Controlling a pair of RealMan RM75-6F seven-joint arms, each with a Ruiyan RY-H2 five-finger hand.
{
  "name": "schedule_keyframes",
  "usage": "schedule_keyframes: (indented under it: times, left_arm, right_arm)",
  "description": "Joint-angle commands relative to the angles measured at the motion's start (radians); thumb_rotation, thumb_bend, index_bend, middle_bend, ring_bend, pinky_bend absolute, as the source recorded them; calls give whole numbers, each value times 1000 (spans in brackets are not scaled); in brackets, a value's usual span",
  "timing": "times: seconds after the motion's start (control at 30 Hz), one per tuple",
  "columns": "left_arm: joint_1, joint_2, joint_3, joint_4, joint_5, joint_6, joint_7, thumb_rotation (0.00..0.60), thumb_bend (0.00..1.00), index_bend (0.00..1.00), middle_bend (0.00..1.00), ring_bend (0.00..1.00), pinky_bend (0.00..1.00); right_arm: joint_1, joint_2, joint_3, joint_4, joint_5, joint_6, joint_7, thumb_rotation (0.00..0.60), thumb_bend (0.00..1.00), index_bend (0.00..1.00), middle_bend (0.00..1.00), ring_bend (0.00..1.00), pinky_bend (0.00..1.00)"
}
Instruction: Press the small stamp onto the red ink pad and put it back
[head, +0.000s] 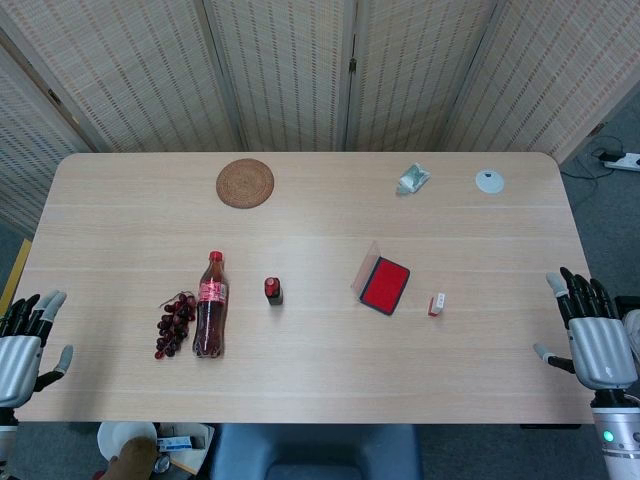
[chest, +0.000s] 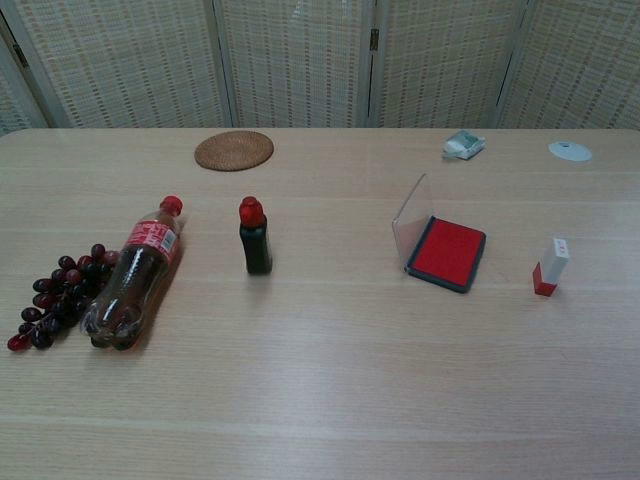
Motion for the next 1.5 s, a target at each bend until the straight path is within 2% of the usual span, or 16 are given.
schedule_keyframes:
  times: [0.03,0.43,0.6,0.73,0.83,1.03,1.23,1.5]
  left_arm:
    - [-1,-1,0,-1,-3,-3,6,600,427,0,0,0,0]
    - [1,4,1,2,-10,-4,-7,600,427,0,0,0,0]
    - [-2,7,-1,3,-13,-10,-28,600,427,0,0,0,0]
    - [-5,6,0,4,-11,-15,-27,600,427,0,0,0,0]
    - [-7,7,1,2,-9,-18,-29,600,427,0,0,0,0]
    - [-8,13,5,-2,6,-13,-47,600,428,0,0,0,0]
    - [-6,22,7,2,12,-8,-78,600,427,0,0,0,0]
    - [-4,32,16,4,28,-4,-112,600,427,0,0,0,0]
  right_arm:
    - [0,1,-1,-1,-2,-1,1,600,113,0,0,0,0]
    - [21,-9,2,-19,11,-38,-38,600,112,0,0,0,0]
    - [50,13,6,-82,32,-95,-65,600,113,0,0,0,0]
    - [76,23,18,-137,54,-123,-136,600,118,2,0,0,0]
    - [86,3,30,-161,88,-134,-159,600,125,37,0,0,0]
    - [112,-56,34,-174,162,-180,-207,600,158,175,0,0,0]
    - [138,-109,37,-158,204,-203,-262,600,176,205,0,0,0]
    - [166,-185,75,-142,285,-191,-310,600,201,298,0,0,0]
